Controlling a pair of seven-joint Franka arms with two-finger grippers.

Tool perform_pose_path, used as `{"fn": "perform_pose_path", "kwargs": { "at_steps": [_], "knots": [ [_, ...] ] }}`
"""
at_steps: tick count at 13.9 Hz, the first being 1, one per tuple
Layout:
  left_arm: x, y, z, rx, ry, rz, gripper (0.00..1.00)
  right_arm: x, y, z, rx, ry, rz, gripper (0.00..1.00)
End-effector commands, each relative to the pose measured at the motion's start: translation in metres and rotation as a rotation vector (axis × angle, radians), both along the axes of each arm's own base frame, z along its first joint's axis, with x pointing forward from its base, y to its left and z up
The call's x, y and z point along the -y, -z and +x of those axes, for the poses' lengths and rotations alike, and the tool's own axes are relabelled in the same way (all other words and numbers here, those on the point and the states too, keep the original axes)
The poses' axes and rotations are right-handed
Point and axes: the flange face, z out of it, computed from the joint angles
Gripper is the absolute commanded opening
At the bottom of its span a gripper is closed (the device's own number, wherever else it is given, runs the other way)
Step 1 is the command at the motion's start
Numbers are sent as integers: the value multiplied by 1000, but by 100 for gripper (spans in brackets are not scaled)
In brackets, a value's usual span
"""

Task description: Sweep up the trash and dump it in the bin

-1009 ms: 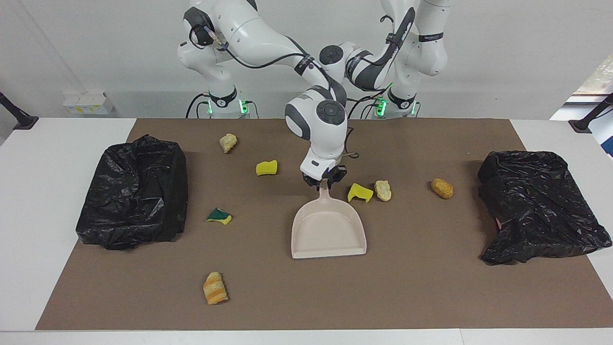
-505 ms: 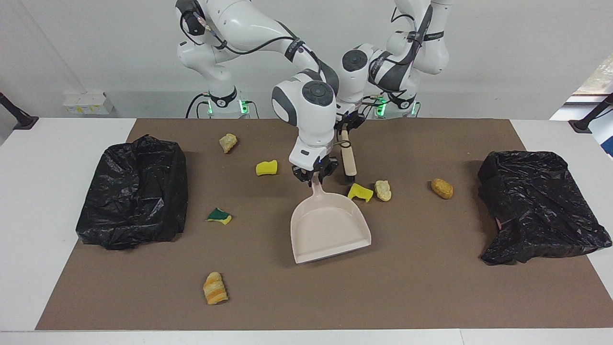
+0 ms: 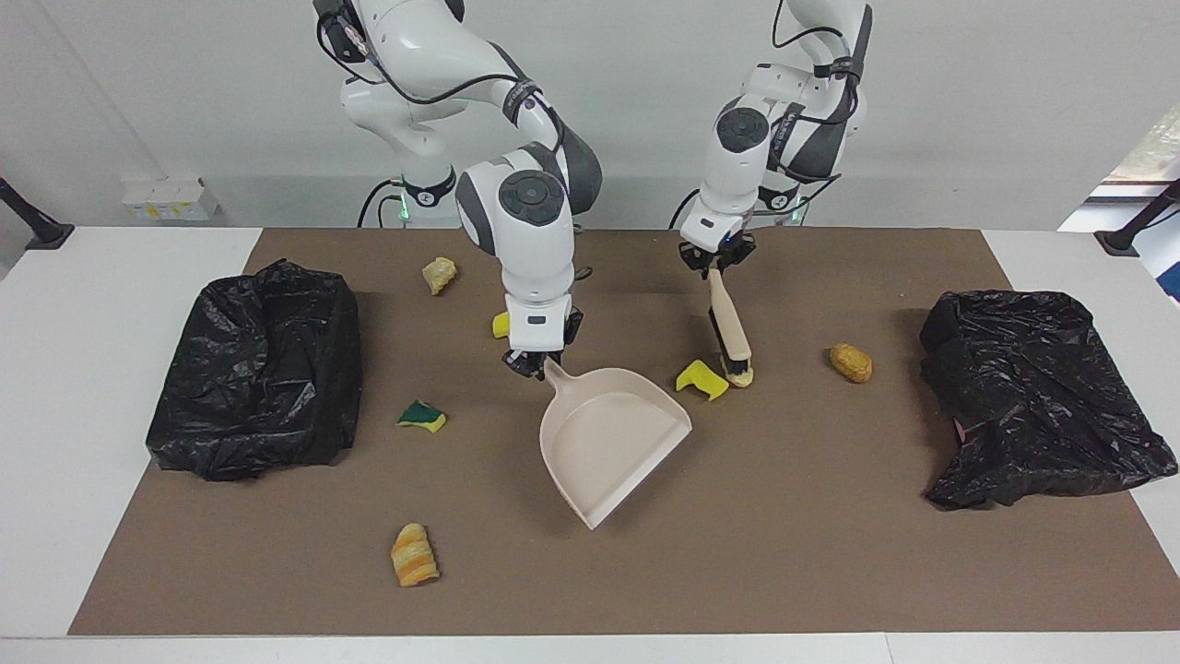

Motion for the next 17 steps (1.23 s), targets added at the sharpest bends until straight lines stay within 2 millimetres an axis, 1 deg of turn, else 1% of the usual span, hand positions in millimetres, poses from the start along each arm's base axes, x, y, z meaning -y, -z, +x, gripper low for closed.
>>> {"fn": "perform_pose_path", "kwargs": {
  "at_steps": [1,2,3,5,6,7,8,9,10,12,13,14,15,16,17],
  "knots": [
    [-42,-17,24,42,-52,41,0,7,-7,0,9,-218,-23,0],
    [-56,-17,31,48,-70,62,0,8,-9,4,13,-307,-25,0],
    [-77,-16,39,53,-104,80,0,10,-9,4,7,-365,-29,0],
    [-109,-15,50,59,-156,111,0,13,-8,5,-2,-445,-32,0],
    [-135,-14,56,58,-201,127,0,13,-6,4,-6,-470,-32,0],
    [-155,-14,60,55,-235,134,0,14,-6,4,-5,-500,-41,0],
    [-173,-12,62,44,-247,136,0,13,-5,4,-3,-551,-58,0],
    [-197,-9,64,24,-265,138,0,14,-5,4,-4,-580,-60,0],
    [-212,-9,64,9,-240,135,0,14,-5,4,-7,-611,-62,0],
    [-240,-6,60,-24,-165,122,0,4,1,-1,-16,-657,-84,0],
    [-244,0,58,-47,-113,115,0,1,4,-4,-19,-673,-103,0],
    [-244,7,56,-66,-74,110,0,-1,12,-6,-29,-684,-115,0],
    [-239,13,57,-77,-57,100,0,-9,20,-12,-35,-711,-128,0],
    [-231,18,59,-83,-47,91,0,-13,24,-17,-41,-721,-133,0],
    [-212,22,60,-86,-38,54,0,-16,28,-21,-46,-726,-136,0]
  ]
}}
